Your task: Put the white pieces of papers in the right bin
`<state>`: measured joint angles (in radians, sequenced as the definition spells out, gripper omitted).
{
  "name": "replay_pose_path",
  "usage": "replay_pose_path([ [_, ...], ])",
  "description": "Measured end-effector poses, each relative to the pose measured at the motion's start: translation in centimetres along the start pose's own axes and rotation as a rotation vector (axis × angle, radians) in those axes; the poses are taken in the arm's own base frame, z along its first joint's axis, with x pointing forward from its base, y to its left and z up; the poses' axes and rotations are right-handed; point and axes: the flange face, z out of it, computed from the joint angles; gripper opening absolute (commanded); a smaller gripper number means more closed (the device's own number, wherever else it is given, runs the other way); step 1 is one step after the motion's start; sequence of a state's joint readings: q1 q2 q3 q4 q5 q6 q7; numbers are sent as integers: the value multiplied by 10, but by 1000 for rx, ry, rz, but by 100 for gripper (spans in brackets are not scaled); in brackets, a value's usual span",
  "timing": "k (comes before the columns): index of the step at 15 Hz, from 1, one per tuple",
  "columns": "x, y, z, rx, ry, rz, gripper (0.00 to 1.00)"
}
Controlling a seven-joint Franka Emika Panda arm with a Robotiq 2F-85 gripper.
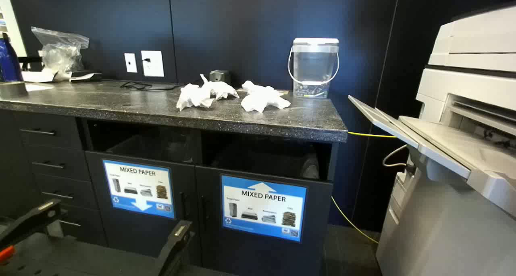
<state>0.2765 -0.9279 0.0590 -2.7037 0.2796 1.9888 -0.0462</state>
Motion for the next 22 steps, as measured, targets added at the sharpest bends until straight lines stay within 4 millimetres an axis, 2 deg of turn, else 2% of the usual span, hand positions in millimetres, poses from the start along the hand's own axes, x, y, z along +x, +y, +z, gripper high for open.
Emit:
replay_pose_path([
  [6,0,-1,-3,0,8,-2,100],
  [10,2,5,10,-3,-13,-1,100],
  [14,25,25,39,-20,-11,-75,100],
  [19,71,76,96,-61,46,-119,100],
  [22,106,106,127,-89,70,-109,100],
])
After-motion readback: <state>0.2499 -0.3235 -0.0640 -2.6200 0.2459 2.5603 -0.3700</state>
